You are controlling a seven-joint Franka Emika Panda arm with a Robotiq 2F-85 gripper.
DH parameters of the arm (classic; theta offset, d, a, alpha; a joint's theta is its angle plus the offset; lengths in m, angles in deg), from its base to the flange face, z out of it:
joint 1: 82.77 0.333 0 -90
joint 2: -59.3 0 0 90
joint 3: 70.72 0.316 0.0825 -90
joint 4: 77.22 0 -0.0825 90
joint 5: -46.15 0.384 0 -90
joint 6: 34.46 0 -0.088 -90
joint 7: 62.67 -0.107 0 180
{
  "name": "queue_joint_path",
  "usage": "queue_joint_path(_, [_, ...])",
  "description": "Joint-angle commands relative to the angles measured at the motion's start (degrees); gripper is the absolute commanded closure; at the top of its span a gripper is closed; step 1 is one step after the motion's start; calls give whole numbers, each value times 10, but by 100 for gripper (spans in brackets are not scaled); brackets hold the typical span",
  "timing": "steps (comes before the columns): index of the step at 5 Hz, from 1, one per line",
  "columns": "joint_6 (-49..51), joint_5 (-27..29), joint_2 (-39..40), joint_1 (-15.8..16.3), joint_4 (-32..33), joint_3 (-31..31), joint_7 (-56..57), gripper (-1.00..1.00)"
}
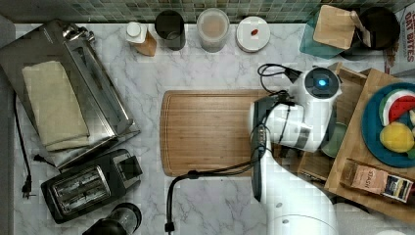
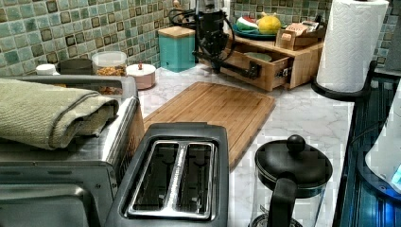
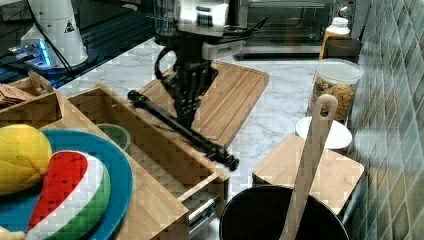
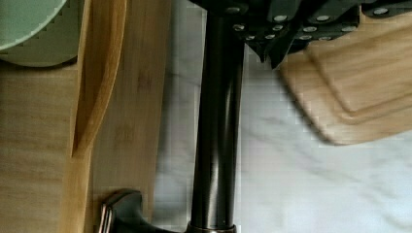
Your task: Close the drawer.
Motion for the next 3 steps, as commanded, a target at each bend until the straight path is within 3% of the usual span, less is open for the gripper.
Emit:
queue_joint_path(1, [-14, -54, -7, -101, -37, -93, 74, 100])
queue_joint_path(3, [-13, -76, -23, -107, -31, -124, 44, 100])
